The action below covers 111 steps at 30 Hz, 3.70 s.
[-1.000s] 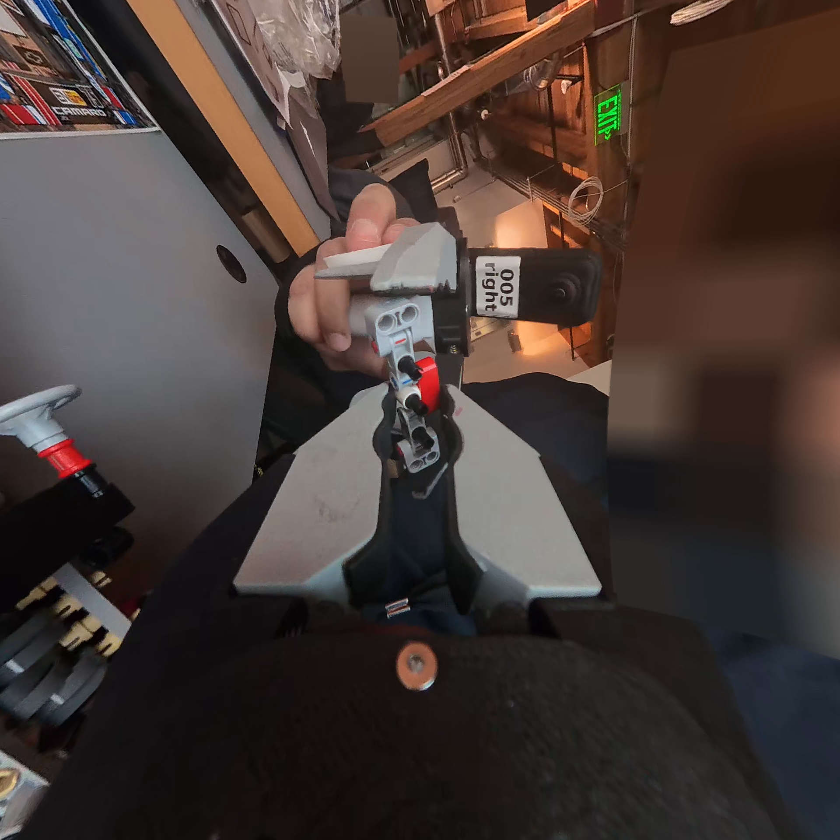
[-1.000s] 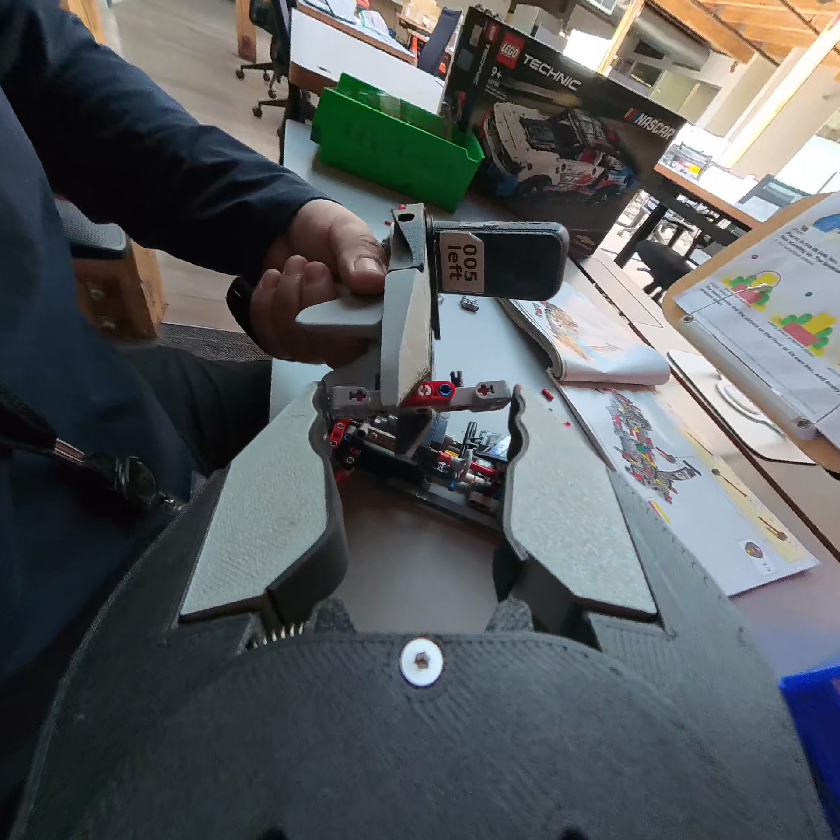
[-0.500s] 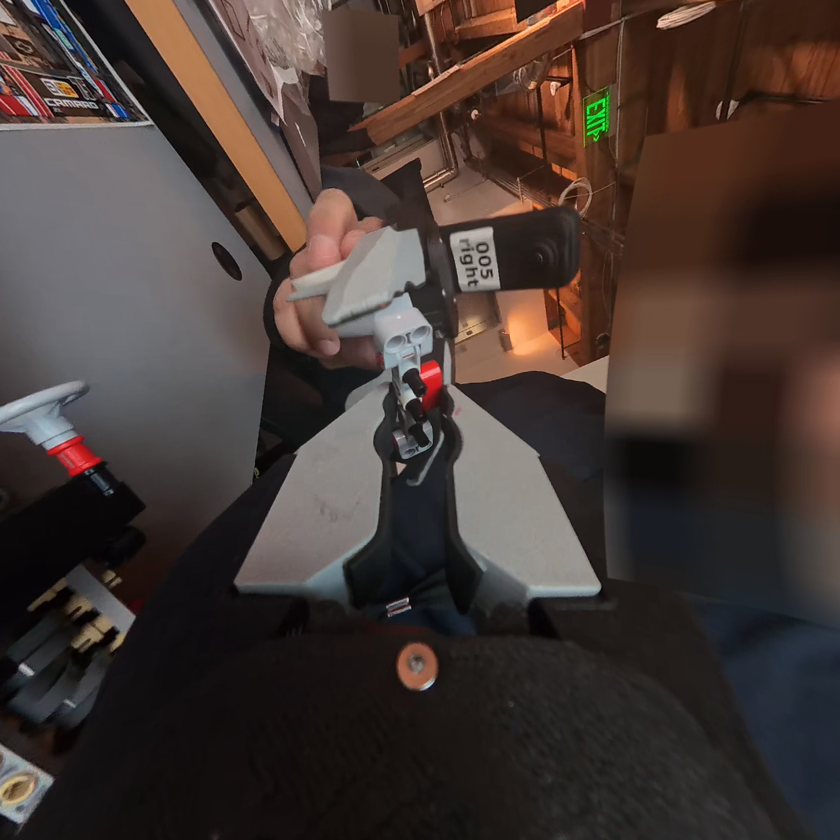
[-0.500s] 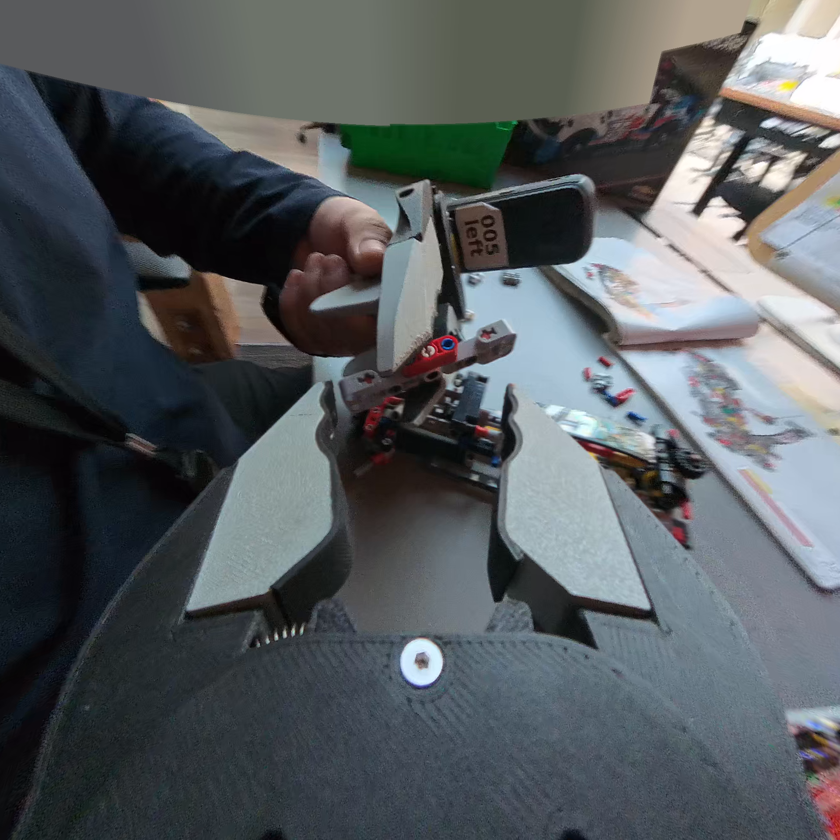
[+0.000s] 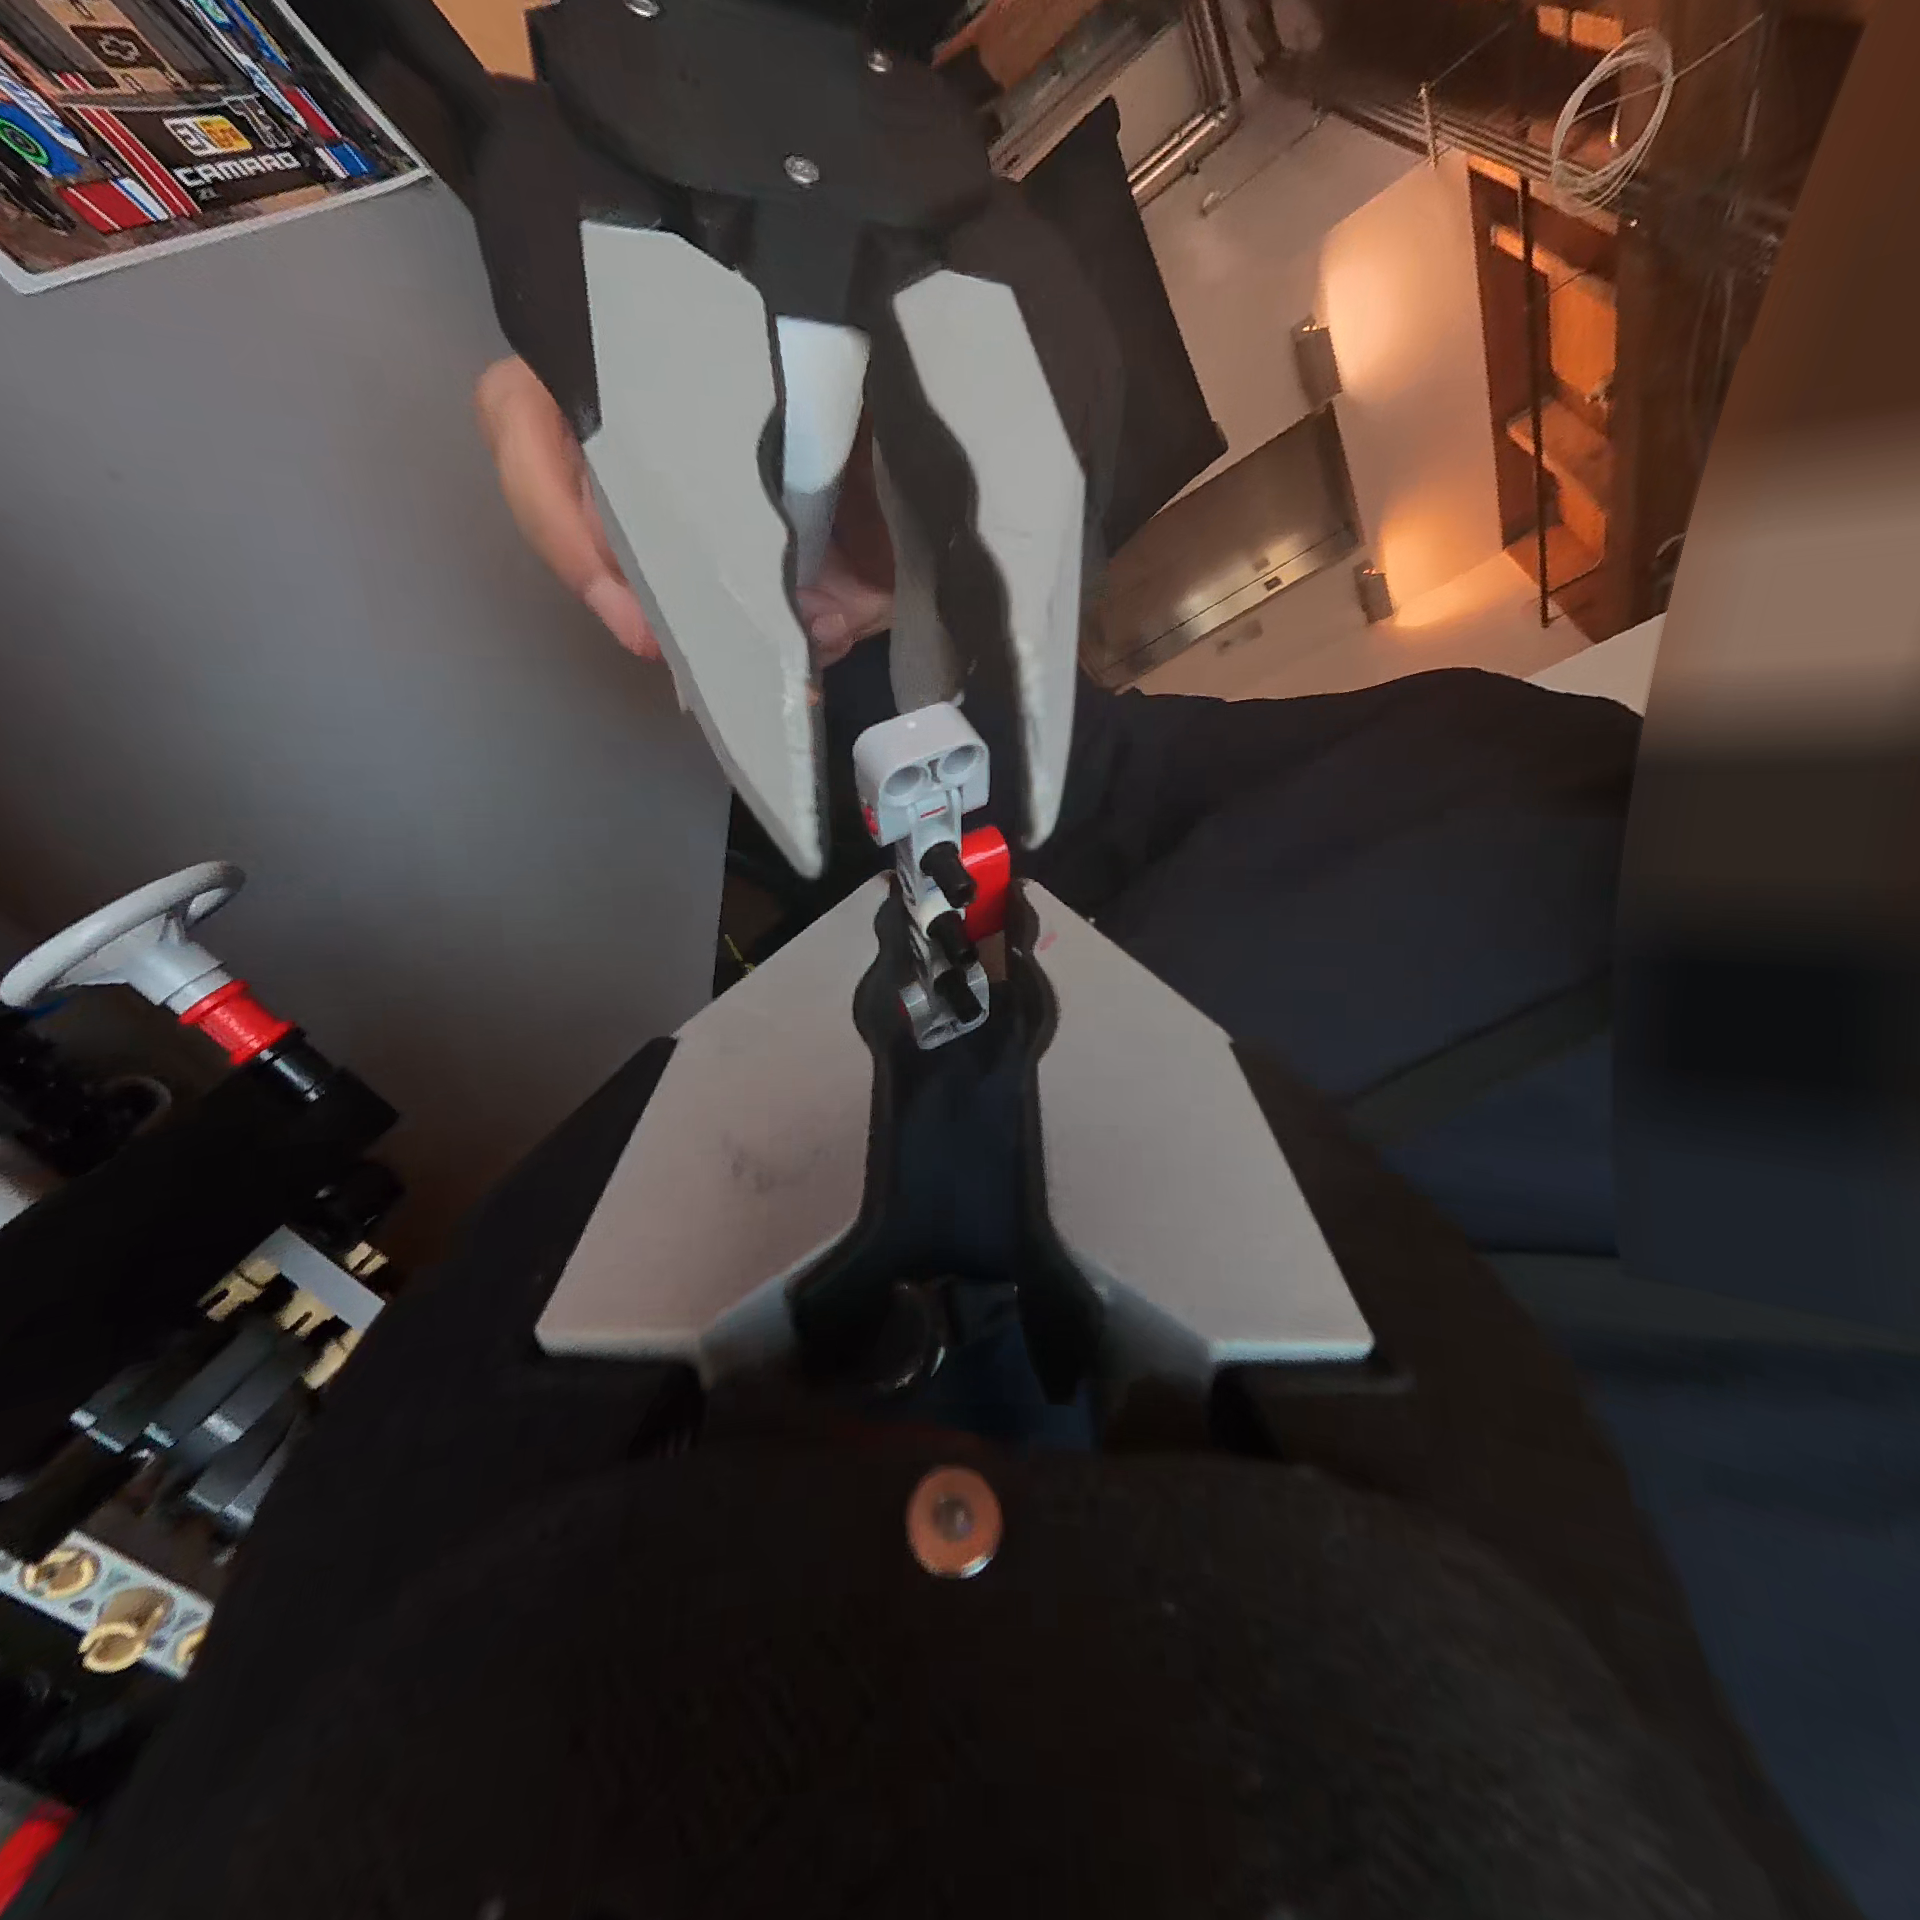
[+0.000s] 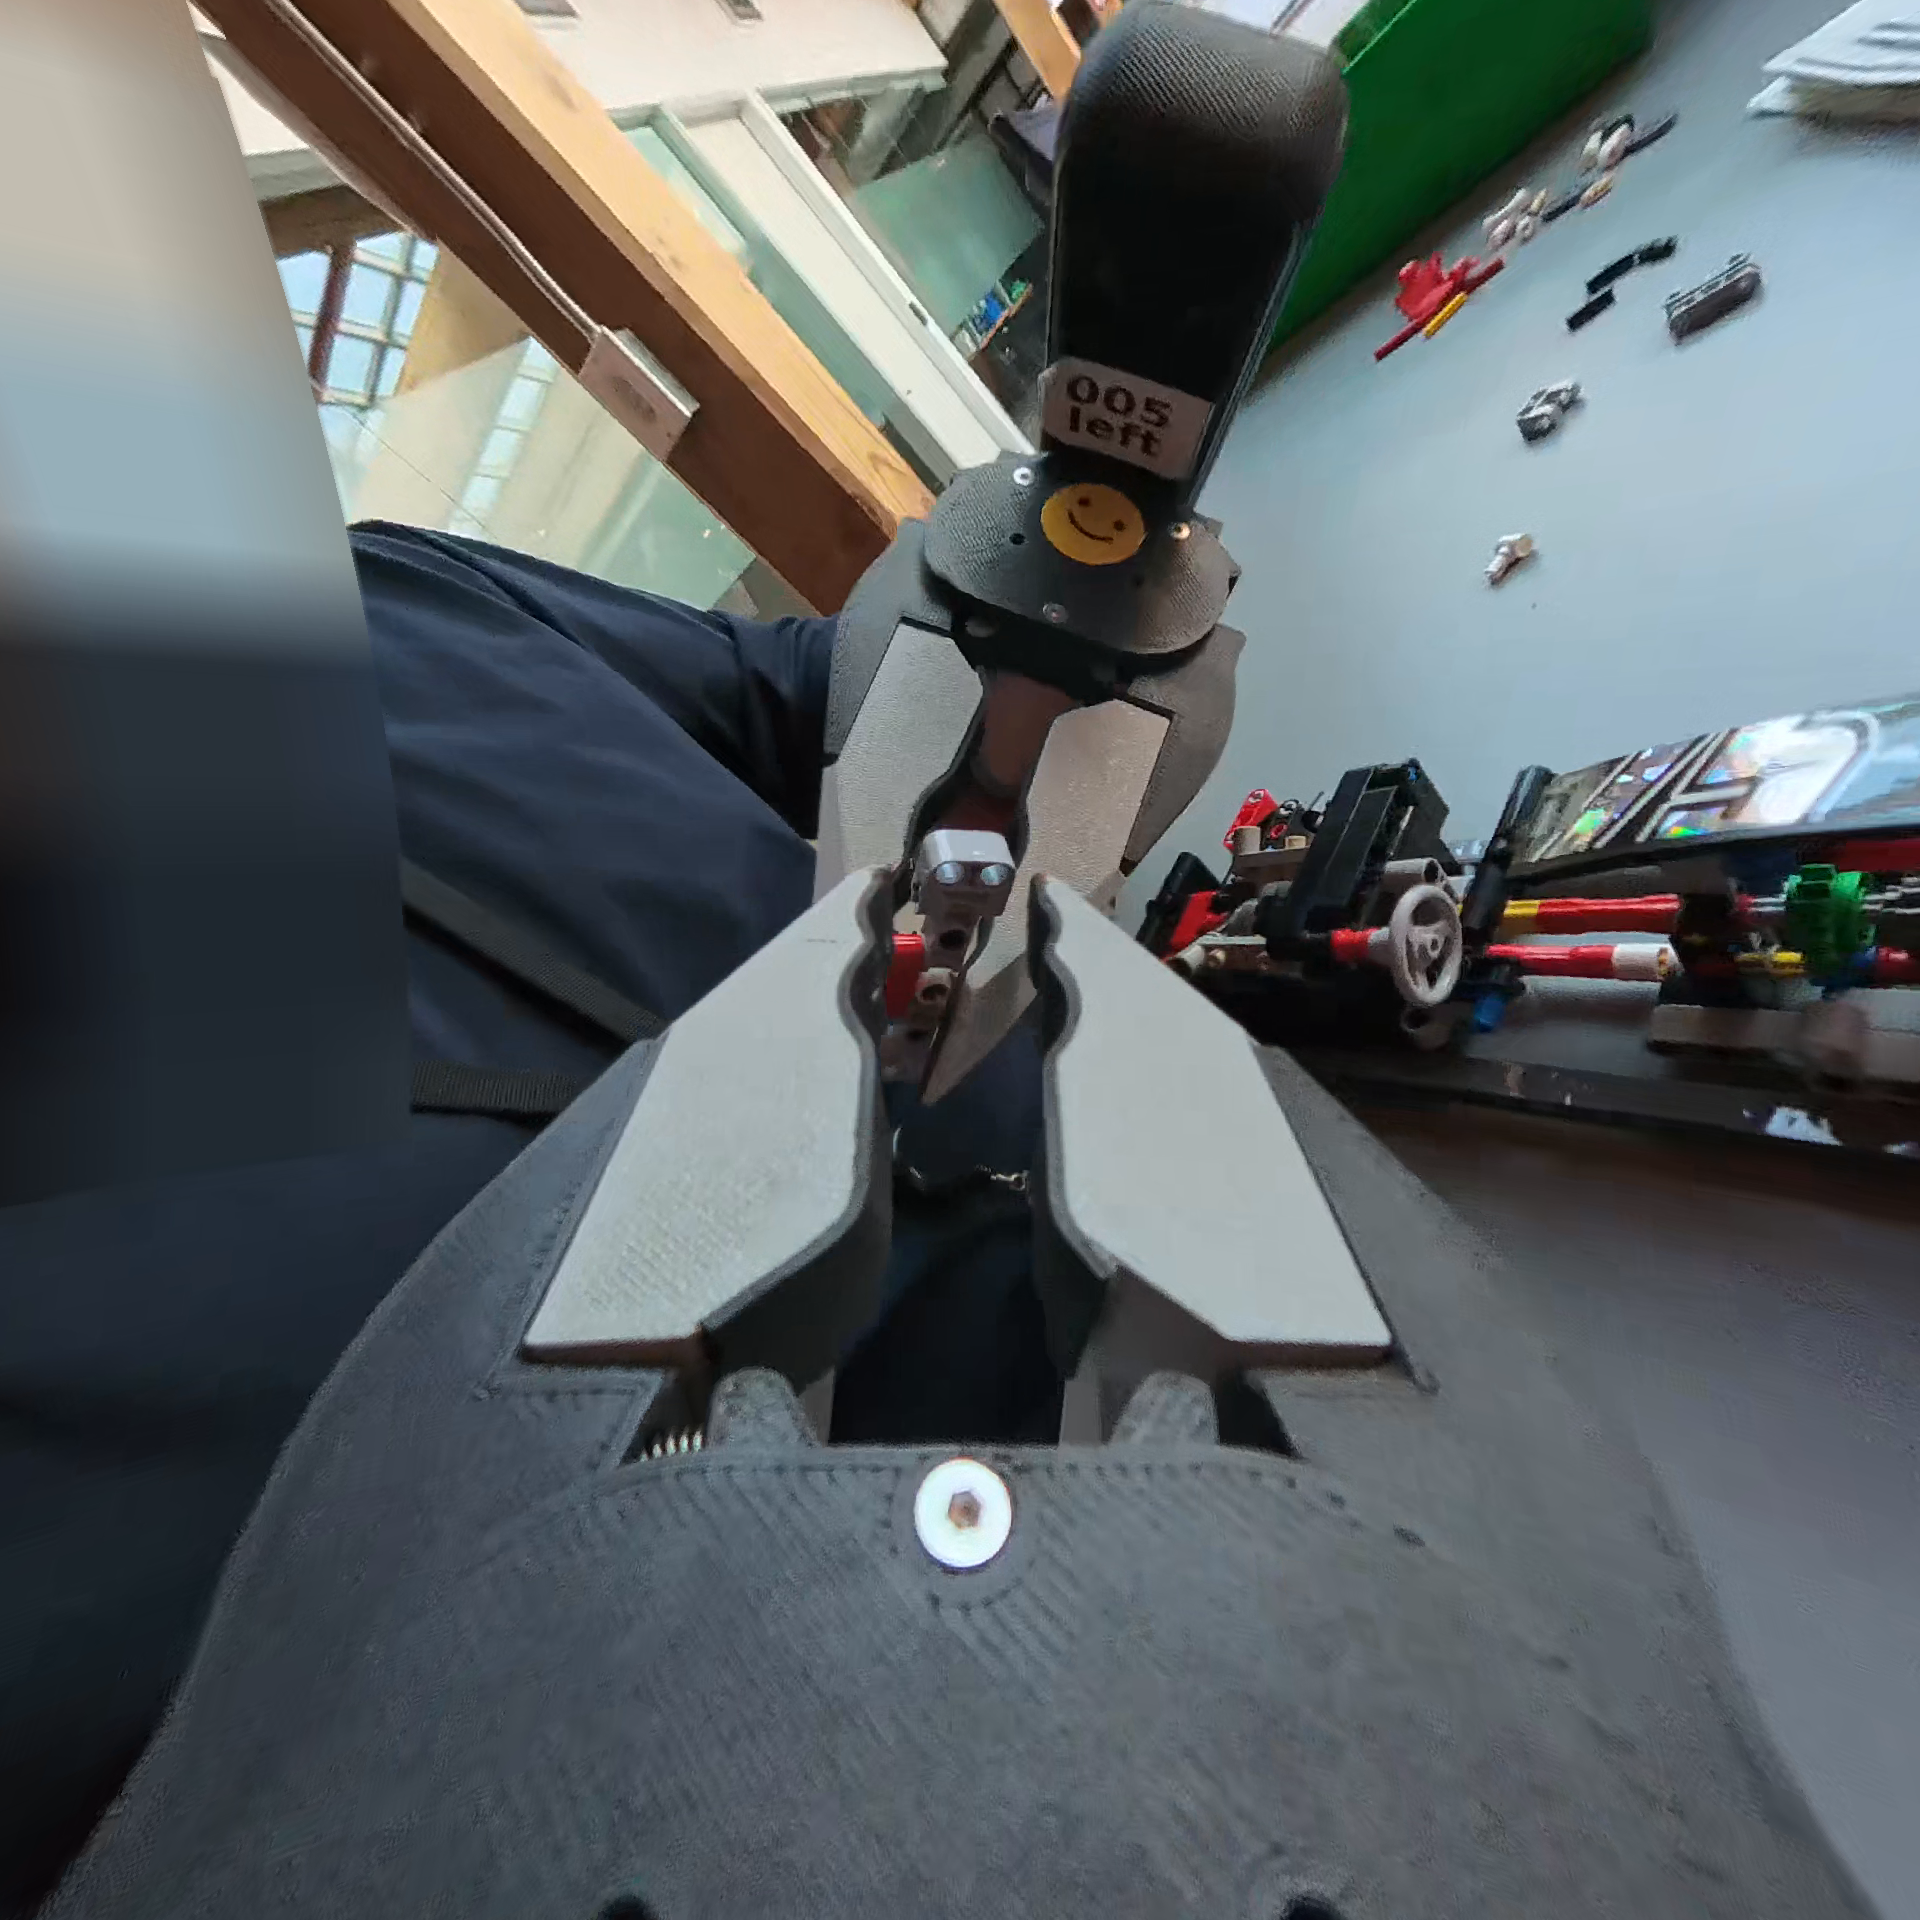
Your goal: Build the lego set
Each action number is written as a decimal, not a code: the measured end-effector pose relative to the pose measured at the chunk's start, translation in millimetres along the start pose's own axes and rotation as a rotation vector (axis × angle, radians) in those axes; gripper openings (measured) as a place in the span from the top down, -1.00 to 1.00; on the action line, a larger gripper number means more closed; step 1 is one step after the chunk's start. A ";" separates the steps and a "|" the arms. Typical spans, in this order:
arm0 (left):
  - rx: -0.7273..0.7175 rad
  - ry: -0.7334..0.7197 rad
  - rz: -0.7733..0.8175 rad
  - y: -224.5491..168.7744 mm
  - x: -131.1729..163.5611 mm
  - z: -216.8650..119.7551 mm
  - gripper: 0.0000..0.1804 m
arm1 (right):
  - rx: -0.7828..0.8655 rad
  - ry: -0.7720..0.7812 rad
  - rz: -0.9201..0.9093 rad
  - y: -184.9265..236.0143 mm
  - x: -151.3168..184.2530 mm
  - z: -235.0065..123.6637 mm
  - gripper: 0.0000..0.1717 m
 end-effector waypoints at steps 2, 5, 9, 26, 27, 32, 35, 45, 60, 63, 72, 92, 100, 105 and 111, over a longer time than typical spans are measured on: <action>-0.014 0.004 0.008 -0.1 0.2 -0.8 0.82 | -0.012 0.004 0.003 -1.5 0.0 3.9 0.82; -0.072 -0.015 0.007 1.0 -1.4 -7.7 0.79 | 0.032 -0.045 0.067 -7.8 0.3 0.2 0.82; -0.327 -0.049 0.122 -11.7 0.0 -40.6 0.31 | 0.270 -0.093 0.151 -22.2 17.8 -12.9 0.94; -0.906 0.080 0.703 -26.1 28.4 -20.0 0.42 | 0.174 -0.213 0.341 -18.4 45.8 -18.1 0.95; -0.957 0.088 0.769 -26.8 28.7 -16.5 0.47 | 0.174 -0.206 0.356 -18.6 47.0 -18.2 0.95; -1.078 0.175 0.991 -22.9 32.9 -3.4 0.75 | 0.167 -0.159 0.399 -18.5 53.7 -13.1 0.95; -1.070 0.161 0.970 -22.0 33.0 -2.2 0.61 | 0.143 -0.154 0.435 -22.5 57.6 -15.4 0.95; -1.057 0.205 0.903 -16.6 29.6 5.5 0.81 | 0.090 -0.190 0.484 -28.3 58.6 -22.6 0.95; -1.063 0.148 0.821 -9.3 32.8 3.5 0.82 | 0.383 -0.151 0.348 -22.4 53.4 -22.9 0.64; -1.016 0.083 0.744 -11.5 30.2 -2.9 0.83 | 0.904 -0.062 0.072 -5.4 44.6 -42.0 0.39; -0.878 -0.063 0.493 -16.6 18.3 -4.9 0.82 | 1.455 0.050 -0.312 15.2 44.1 -54.5 0.74; -0.764 -0.157 0.306 -9.6 20.1 10.5 0.82 | 1.470 0.102 -0.329 11.2 52.7 -57.4 0.69; -0.520 -0.276 0.094 -3.1 20.1 3.9 0.82 | 1.102 0.113 -0.437 27.5 53.9 -37.5 0.64; -0.389 -0.364 -0.041 1.3 22.9 -0.1 0.82 | 0.894 0.092 -0.509 42.6 49.3 -27.9 0.72; -0.192 -0.466 -0.224 8.2 27.5 -3.6 0.82 | 0.896 0.176 -0.856 60.9 44.2 -8.5 0.68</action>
Point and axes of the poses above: each gripper's, where its closed fingertips meet, z out along the fingers, x out of its underside, y = z × x across the jaws, the point moved 10 cm from there along -z, back along the fingers, and after that the axes turned 4 degrees about x, right-handed, at the moved point
